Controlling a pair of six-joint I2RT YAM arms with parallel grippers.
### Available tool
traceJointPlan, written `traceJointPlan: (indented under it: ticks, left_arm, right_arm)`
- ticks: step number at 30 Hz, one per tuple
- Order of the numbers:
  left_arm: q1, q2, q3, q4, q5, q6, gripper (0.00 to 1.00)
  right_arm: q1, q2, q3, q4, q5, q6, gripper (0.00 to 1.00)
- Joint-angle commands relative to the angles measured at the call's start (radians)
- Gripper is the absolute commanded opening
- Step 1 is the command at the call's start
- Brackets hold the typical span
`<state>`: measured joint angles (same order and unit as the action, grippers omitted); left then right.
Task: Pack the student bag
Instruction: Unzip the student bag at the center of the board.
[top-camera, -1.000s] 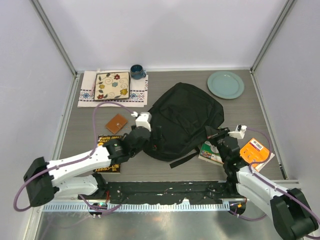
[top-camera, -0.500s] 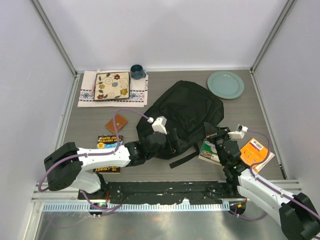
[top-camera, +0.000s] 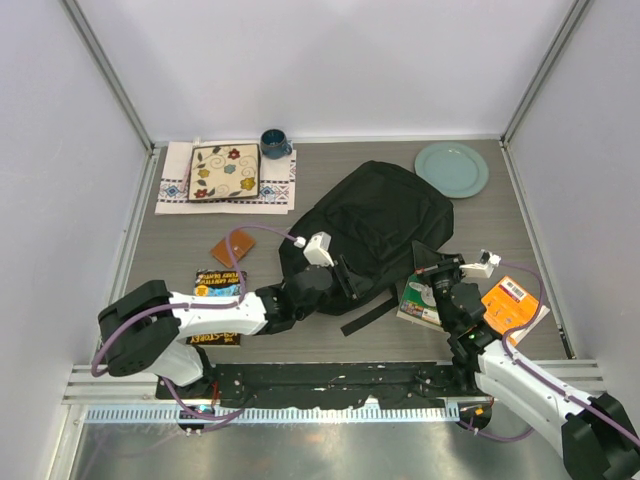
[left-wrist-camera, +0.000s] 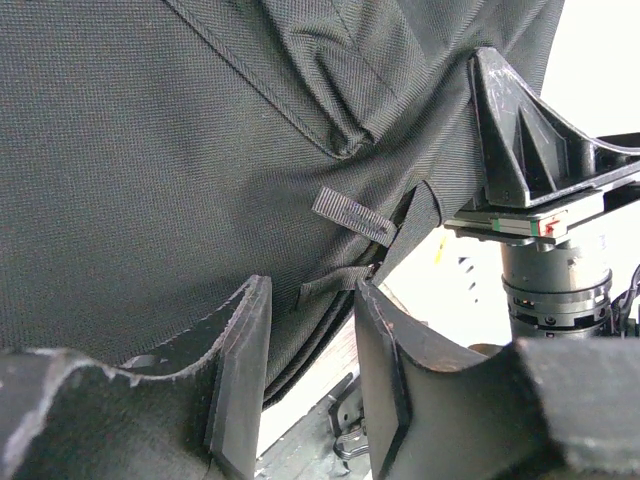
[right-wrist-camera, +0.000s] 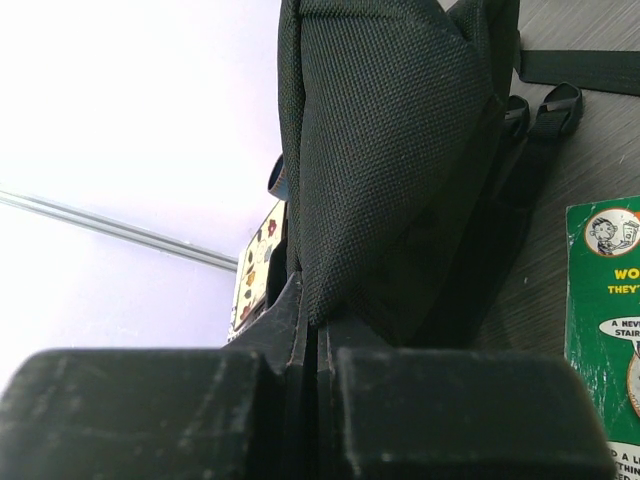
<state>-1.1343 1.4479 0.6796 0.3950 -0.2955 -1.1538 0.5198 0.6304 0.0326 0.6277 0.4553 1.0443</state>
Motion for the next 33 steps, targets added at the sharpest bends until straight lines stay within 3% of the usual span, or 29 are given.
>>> traceJointPlan:
  ticks: [1,7,15,20,33]
  left_arm:
    - [-0.004,0.005,-0.011,0.126,-0.002,-0.024,0.41]
    - [-0.004,0.009,-0.020,0.177,-0.008,-0.015,0.41]
    - [-0.005,0.016,-0.023,0.177,-0.007,-0.017,0.20]
    - [-0.005,0.011,-0.032,0.176,-0.007,-0.018,0.01]
    - [-0.005,-0.064,-0.126,0.068,-0.050,0.014,0.00]
  right_arm:
    - [0.005,-0.015,-0.111,0.138,0.051,-0.004,0.01]
    - [0.006,-0.011,-0.106,0.138,0.046,-0.009,0.01]
    - [0.005,0.000,-0.108,0.145,0.045,-0.009,0.01]
    - [0.005,-0.003,-0.106,0.142,0.045,-0.012,0.01]
    - [0.005,-0.014,-0.070,0.061,0.046,-0.038,0.01]
